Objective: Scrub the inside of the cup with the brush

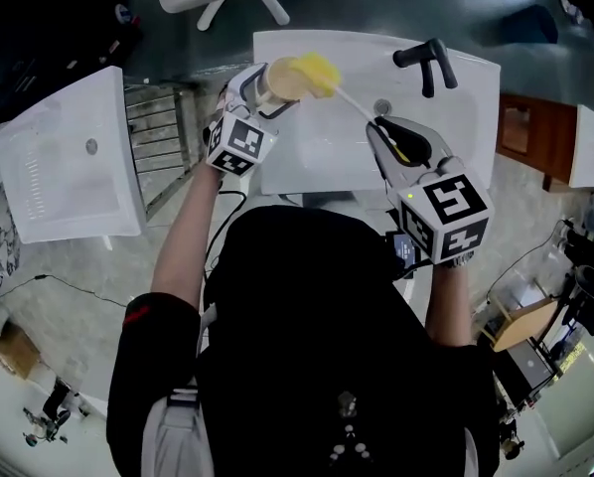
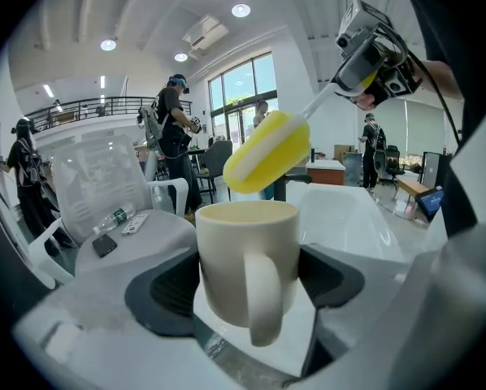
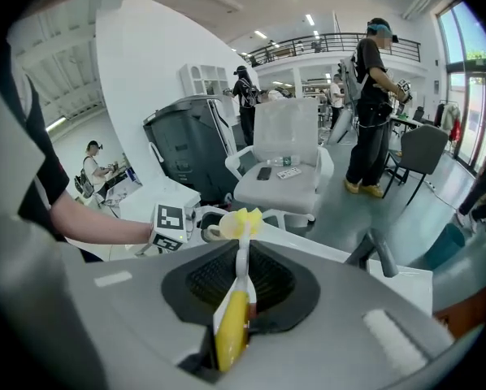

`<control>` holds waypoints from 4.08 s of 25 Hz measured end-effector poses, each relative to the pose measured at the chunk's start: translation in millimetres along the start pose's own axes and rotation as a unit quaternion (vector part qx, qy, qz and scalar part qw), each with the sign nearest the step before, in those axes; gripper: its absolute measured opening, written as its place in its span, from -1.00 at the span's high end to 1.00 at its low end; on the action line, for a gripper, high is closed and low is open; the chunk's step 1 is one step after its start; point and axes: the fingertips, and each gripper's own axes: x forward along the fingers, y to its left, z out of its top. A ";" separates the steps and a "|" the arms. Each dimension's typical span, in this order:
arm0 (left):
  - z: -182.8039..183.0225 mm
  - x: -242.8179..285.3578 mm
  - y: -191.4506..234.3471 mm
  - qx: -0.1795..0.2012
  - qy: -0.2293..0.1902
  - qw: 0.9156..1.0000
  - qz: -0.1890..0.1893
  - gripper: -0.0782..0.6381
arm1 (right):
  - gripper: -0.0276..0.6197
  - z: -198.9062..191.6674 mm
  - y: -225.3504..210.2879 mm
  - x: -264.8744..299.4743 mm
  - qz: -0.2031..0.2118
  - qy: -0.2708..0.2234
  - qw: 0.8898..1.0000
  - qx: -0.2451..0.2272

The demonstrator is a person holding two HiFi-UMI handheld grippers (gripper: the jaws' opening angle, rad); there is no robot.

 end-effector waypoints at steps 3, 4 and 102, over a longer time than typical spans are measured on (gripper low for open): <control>-3.7 11.9 4.1 -0.008 0.004 1.000 0.005 -0.32 | 0.79 -3.6 -12.7 -5.2 -0.015 -0.006 1.000 0.018; -4.8 16.1 7.3 -0.013 0.005 1.000 0.009 -0.32 | 0.79 -3.9 -17.2 -6.5 -0.020 -0.009 1.000 0.023; 194.2 -291.1 59.9 -0.084 -0.291 0.945 0.125 0.78 | 0.79 110.8 74.7 -62.1 -0.116 -0.327 0.934 0.089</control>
